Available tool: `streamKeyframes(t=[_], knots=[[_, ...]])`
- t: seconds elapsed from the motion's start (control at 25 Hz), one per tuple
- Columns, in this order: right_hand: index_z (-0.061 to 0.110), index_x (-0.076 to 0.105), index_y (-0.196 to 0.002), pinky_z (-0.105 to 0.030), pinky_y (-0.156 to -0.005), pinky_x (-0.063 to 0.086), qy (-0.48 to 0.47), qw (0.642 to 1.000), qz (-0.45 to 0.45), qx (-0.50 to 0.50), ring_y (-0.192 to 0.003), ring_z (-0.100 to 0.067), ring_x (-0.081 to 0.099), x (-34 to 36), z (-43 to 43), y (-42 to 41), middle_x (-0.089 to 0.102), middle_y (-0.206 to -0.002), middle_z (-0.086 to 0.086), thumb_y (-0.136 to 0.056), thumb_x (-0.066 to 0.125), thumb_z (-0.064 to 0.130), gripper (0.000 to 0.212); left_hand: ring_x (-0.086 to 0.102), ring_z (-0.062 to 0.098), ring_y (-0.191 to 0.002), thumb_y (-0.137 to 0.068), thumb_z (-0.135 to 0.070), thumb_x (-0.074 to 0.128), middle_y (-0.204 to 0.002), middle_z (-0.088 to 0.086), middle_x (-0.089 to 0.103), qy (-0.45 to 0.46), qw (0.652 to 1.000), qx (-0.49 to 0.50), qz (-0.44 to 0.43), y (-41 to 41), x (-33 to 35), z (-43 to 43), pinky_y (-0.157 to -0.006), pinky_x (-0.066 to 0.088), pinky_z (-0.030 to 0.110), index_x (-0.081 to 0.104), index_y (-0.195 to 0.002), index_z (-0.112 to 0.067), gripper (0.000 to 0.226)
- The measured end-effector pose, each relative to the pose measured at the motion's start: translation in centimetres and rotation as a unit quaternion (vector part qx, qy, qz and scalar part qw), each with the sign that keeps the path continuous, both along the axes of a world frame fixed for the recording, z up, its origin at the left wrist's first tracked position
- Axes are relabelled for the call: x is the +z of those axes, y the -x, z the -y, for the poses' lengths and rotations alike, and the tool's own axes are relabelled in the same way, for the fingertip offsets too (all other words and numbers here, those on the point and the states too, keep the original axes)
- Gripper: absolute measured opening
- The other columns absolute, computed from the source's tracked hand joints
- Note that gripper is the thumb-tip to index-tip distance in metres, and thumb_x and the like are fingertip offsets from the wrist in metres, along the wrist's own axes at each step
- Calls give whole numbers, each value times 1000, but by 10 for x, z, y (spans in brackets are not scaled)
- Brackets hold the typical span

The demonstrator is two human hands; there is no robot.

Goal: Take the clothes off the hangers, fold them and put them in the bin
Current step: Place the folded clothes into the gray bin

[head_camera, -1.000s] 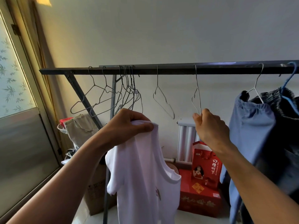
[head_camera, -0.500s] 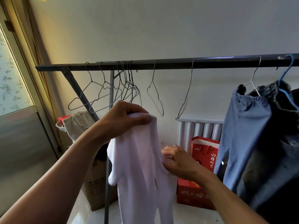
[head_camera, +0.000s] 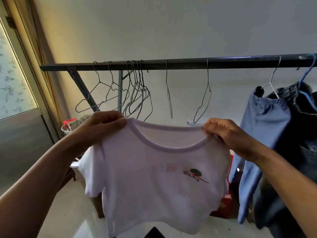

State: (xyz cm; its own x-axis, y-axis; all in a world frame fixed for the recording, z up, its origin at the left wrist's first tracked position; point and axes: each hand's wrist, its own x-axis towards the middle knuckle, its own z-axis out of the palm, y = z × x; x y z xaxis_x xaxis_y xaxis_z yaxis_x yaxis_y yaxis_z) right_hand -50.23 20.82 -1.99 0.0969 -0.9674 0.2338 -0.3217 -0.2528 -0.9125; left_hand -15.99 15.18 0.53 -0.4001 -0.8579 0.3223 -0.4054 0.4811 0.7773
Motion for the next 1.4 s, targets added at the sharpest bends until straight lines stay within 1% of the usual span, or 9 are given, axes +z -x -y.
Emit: streamKeyframes(t=[0.08,0.2,0.36,0.48,0.68,0.84,1.04,1.2,1.4], knots=[[7,56,-79,-13,-49,41,-43,996,-26,70,-53,-6,53,14,-9,8,56,-60,2,-96,55,23,24,60,17,-73,-84,-34,61,-77,8,62,-19,999,-12,-37,-5,0,0,-64,50,22,67,-89,-4,32],[11,69,-87,-20,-64,52,-35,991,-90,89,-73,-12,67,28,-17,18,71,-81,-4,-89,63,20,11,63,15,-71,-78,-39,65,-76,5,66,-25,999,-10,-29,-6,3,-4,-62,52,18,73,-84,-11,29],[16,66,-71,-18,-52,50,-25,995,71,66,-60,-10,61,24,-20,17,64,-67,-2,-82,60,21,14,64,14,-67,-69,-60,75,-75,8,66,-58,995,-33,-69,-11,4,-5,-58,53,20,72,-89,-6,57],[13,58,-77,-22,-49,48,-38,996,75,-24,-58,-15,58,8,-13,8,61,-67,-6,-90,60,23,17,64,16,-70,-83,-45,67,-79,15,68,-52,998,40,-10,-1,-7,-4,-64,53,26,74,-90,-9,38],[13,69,-70,-32,-66,50,17,986,5,-169,-66,-21,63,-5,-4,-18,70,-75,-13,-87,69,28,23,61,25,-62,-88,-31,68,-70,15,67,-82,976,162,-116,31,-29,-7,-61,53,34,73,-79,-5,28],[11,59,-71,-23,-52,37,93,957,-11,-276,-52,-8,46,-17,-8,-48,54,-57,2,-91,62,29,27,44,21,-62,-92,-30,63,-67,11,51,-89,968,157,-176,62,-49,-21,-60,34,33,62,-74,-5,32],[10,58,-76,-24,-52,44,118,966,2,-229,-54,-8,51,-36,-16,-88,60,-65,-2,-92,60,33,28,37,11,-54,-95,-27,60,-55,-6,45,-78,967,115,-215,107,-63,-45,-50,29,25,59,-69,-16,28],[14,64,-83,-33,-67,56,130,972,-20,-197,-70,-10,63,-43,-16,-98,67,-74,2,-94,60,30,20,52,14,-61,-97,-21,57,-66,5,61,-100,963,85,-234,120,-69,-51,-57,43,28,65,-83,-7,21],[11,65,-89,-39,-72,56,137,973,-35,-182,-75,-12,67,-42,-13,-98,70,-80,0,-94,59,28,19,63,12,-51,-99,-16,52,-62,2,67,-156,948,37,-276,129,-63,-64,-43,48,22,59,-91,-3,17]])
